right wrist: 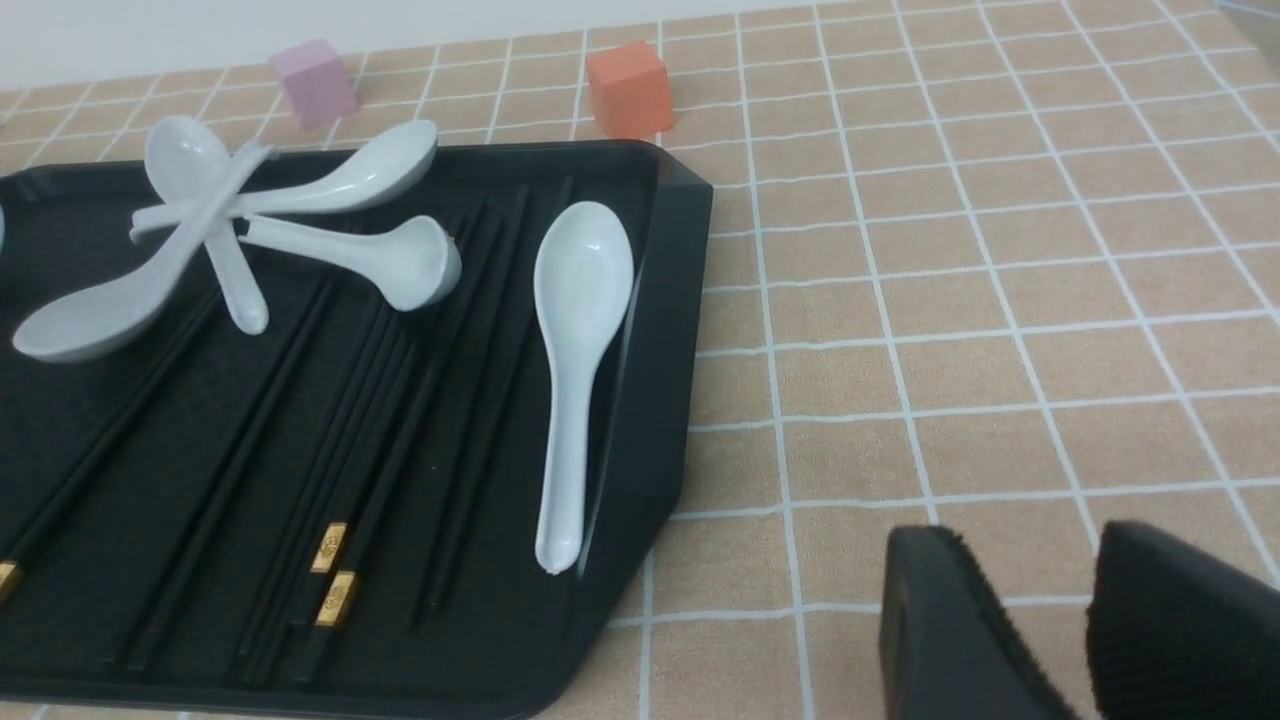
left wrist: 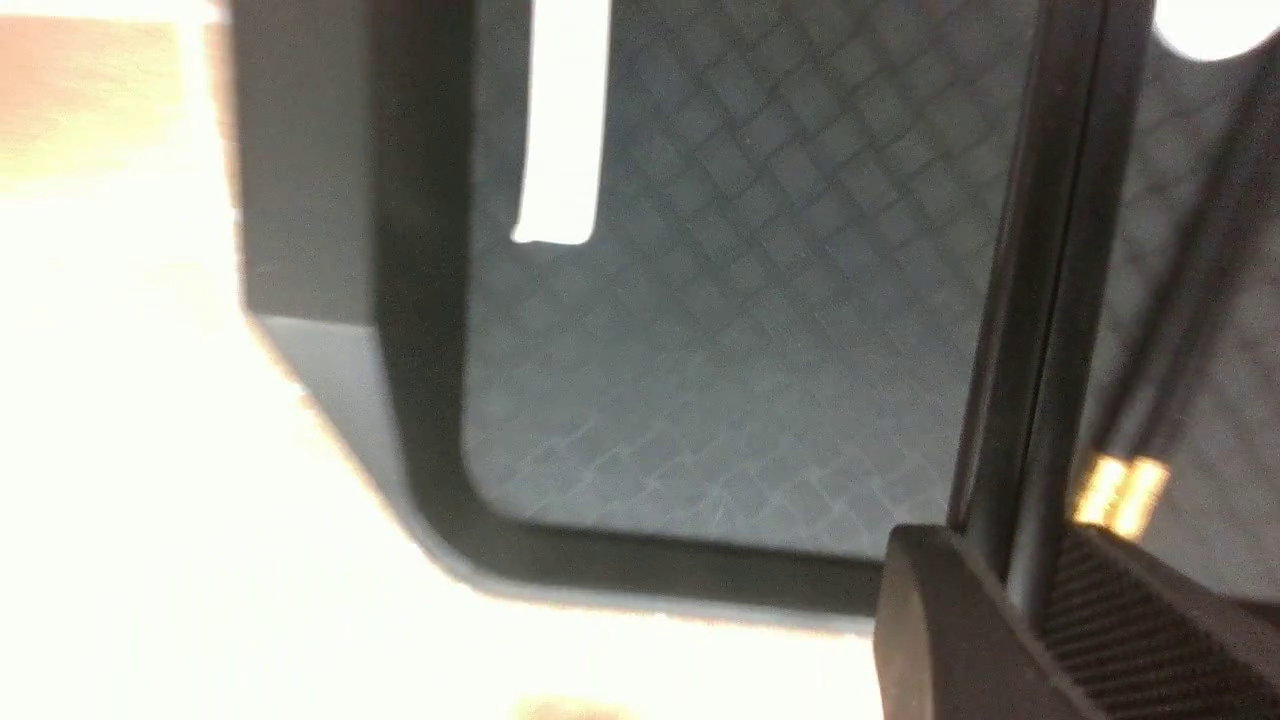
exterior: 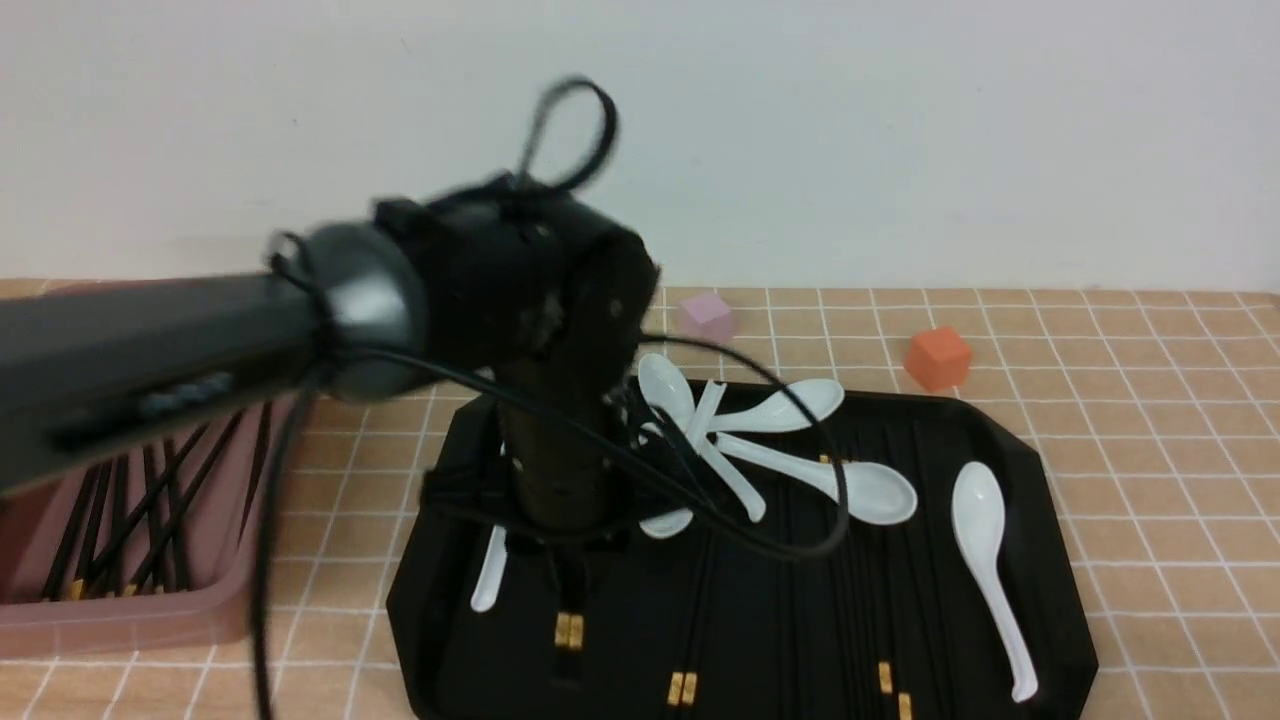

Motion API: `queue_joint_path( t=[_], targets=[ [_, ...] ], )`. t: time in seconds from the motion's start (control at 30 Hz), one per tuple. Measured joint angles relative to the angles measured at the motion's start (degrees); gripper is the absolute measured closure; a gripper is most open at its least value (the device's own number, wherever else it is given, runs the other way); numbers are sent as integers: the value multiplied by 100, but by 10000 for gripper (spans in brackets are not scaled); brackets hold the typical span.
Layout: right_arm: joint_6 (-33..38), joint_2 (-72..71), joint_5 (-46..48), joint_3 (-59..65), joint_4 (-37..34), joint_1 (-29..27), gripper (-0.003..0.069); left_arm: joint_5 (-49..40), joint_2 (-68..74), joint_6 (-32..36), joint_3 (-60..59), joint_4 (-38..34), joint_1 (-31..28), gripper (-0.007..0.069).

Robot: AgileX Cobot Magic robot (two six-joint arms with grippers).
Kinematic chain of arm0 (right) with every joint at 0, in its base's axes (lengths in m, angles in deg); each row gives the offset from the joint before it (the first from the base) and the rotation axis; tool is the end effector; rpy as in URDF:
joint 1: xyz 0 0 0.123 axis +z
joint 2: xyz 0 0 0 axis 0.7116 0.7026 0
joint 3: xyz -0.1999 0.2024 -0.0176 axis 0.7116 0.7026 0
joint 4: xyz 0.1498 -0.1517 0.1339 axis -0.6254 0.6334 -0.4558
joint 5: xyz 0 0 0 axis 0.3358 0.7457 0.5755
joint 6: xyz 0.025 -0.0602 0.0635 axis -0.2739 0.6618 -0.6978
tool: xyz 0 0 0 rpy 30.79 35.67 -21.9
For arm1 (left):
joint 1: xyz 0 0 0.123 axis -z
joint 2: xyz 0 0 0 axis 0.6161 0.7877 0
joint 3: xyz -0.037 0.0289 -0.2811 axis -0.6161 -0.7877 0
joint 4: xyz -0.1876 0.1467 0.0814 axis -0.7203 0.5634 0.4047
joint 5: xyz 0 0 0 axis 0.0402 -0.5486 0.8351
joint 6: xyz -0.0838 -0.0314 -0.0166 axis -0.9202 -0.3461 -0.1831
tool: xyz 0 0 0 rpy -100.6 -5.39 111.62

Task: On brown tablecloth take chopsticks from black tray and put them in box.
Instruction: 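Place the chopsticks into the pink bin with the left gripper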

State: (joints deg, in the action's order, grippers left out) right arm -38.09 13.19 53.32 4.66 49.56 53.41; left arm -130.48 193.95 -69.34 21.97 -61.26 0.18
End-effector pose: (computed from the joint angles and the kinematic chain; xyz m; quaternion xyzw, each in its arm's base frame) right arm 0.0492 -0.0001 0.2032 0.0502 0.8125 0.0698 0.5766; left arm 0.3003 -0.2280 0.2479 -0.0266 0.9947 -0.0303 0.0942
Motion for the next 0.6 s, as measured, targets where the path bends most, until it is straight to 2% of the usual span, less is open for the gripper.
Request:
queue_joint_path(
  t=[0.13, 0.27, 0.43, 0.6],
  targets=[
    [0, 0, 0, 0, 0, 0, 419, -389, -515, 63, 0, 7, -467, 505],
    [0, 0, 0, 0, 0, 0, 419, -604, -900, 356, 0, 247, -1376, 505],
    [0, 0, 0, 0, 0, 0, 419, -646, -1102, 1021, 0, 488, -2857, 505],
    [0, 0, 0, 0, 0, 0, 419, -657, -819, 1419, 0, 517, -3754, 505]
  ],
)
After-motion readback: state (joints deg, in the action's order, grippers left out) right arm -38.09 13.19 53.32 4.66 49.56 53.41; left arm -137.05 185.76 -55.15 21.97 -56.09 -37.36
